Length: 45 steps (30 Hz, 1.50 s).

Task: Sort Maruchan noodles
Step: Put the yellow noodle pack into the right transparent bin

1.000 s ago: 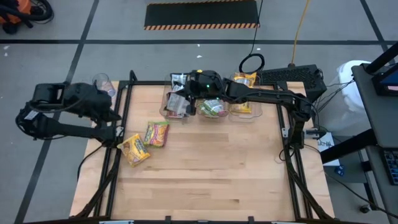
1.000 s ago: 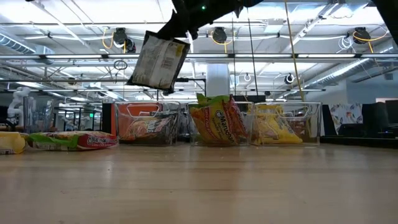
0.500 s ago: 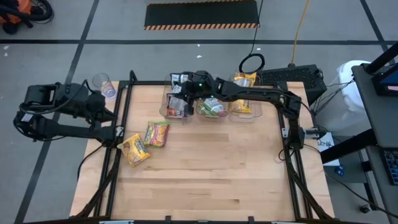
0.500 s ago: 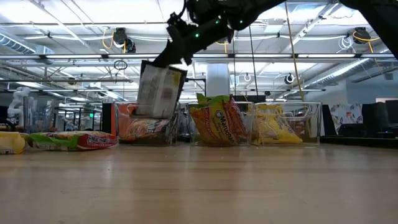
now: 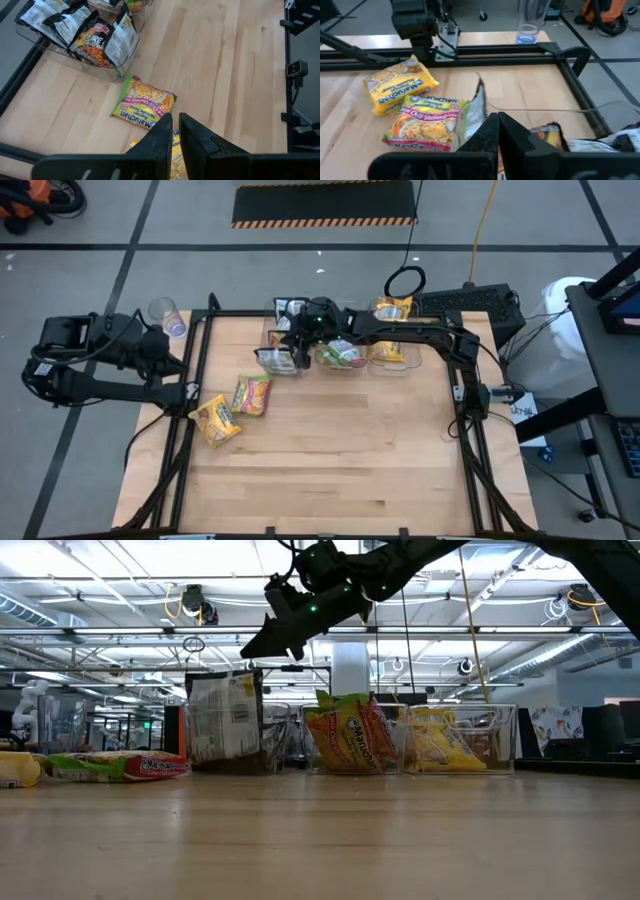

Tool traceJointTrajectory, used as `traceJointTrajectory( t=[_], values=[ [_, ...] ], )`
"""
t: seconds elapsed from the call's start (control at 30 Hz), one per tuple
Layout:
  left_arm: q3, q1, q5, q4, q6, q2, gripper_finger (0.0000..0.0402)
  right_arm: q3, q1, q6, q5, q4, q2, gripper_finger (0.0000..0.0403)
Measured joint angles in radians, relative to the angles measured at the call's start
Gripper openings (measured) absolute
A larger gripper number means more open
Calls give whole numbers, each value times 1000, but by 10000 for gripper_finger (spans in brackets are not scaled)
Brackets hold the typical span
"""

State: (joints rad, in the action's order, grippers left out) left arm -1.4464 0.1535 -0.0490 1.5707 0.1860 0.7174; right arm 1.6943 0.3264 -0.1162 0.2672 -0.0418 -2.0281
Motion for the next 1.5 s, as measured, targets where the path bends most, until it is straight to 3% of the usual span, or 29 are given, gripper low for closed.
traceJointTrajectory(
  t=[0.2,0.33,0.5,0.67,0.83,1.0,1.3,1.5],
  values=[
    [0,0,0,0,0,0,37,-1,10,7,-1,15,0,0],
    [0,0,0,0,0,0,37,-1,2,151,7,72,0,0],
    [0,0,0,0,4,0,37,-1,-28,285,149,79,0,0],
    [23,0,0,1,40,-1,37,-1,-93,274,158,76,0,11],
    [115,0,-45,0,90,0,37,-1,-151,178,149,80,6,48],
    [243,0,-105,-29,91,0,37,-2,-178,156,74,93,42,88],
    [492,-1,-307,-396,139,3,37,-3,-184,149,45,53,127,128],
    [620,-32,-305,-529,104,43,37,0,-183,140,45,21,203,132]
  ],
)
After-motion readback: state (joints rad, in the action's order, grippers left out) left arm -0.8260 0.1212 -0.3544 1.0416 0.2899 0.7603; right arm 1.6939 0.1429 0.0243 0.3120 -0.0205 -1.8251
